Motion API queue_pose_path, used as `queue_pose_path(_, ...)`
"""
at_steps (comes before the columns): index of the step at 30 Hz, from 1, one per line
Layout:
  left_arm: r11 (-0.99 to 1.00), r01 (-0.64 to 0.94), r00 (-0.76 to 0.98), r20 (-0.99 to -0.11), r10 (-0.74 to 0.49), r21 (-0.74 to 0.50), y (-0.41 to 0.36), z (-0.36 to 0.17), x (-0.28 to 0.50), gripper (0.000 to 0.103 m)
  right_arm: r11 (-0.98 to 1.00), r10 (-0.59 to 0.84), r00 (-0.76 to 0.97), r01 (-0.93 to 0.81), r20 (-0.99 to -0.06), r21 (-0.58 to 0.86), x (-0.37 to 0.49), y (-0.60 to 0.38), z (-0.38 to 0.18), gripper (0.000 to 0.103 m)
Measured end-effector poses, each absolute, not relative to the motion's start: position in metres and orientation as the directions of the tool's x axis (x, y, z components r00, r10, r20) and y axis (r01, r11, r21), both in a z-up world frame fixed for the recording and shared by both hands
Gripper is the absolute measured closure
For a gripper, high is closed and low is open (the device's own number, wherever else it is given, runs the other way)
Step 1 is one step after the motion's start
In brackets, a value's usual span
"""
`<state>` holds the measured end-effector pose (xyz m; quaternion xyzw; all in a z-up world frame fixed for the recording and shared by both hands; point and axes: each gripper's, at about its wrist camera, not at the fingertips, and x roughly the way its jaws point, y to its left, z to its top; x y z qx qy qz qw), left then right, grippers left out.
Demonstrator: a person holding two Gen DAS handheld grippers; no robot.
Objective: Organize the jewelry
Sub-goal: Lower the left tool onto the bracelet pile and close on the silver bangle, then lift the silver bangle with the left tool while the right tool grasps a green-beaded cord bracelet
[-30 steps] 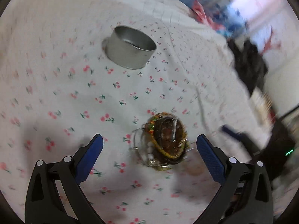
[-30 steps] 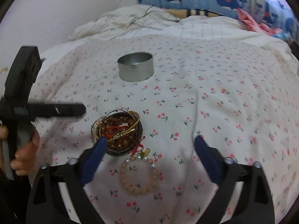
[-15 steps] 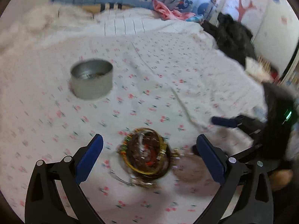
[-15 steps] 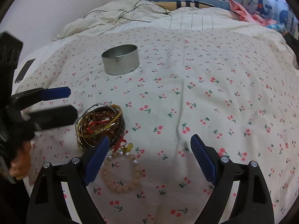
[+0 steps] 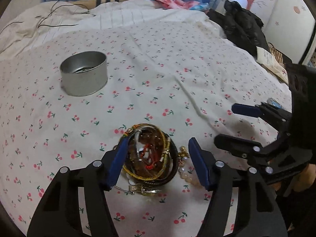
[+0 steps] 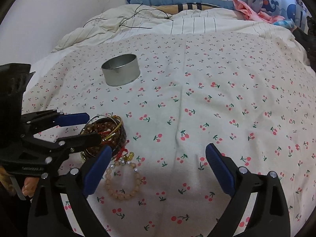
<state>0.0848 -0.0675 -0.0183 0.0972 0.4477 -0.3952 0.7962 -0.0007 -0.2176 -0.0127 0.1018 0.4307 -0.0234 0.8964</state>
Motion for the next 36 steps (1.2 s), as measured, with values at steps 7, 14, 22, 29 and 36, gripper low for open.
queue_pose_path(7, 0.686, 0.705, 0.298, -0.803, -0.517, -0.180, -0.068, -0.024, 0.088, 0.081, 0.979, 0.056, 0.628, 0.118, -0.776, 0.165, -0.001, -0.216, -0.013, 0.011)
queue_pose_path(14, 0.707, 0.685, 0.314, -0.804, -0.505, -0.176, -0.063, -0.023, 0.092, 0.097, 0.981, 0.059, 0.620, 0.109, -0.782, 0.160, 0.000, -0.212, -0.016, 0.010)
queue_pose_path(22, 0.689, 0.661, 0.282, -0.752, -0.596, -0.298, -0.047, -0.009, 0.099, 0.099, 0.984, 0.063, 0.606, 0.096, -0.793, 0.151, 0.002, -0.207, -0.021, 0.010)
queue_pose_path(29, 0.628, 0.685, 0.292, -0.651, -0.701, -0.369, -0.034, 0.016, 0.093, 0.099, 0.985, 0.064, 0.600, 0.089, -0.797, 0.146, 0.003, -0.204, -0.023, 0.010)
queue_pose_path(36, 0.634, 0.651, 0.283, -0.641, -0.714, -0.418, -0.031, 0.013, 0.101, 0.099, 0.985, 0.063, 0.598, 0.090, -0.799, 0.145, 0.003, -0.204, -0.024, 0.010)
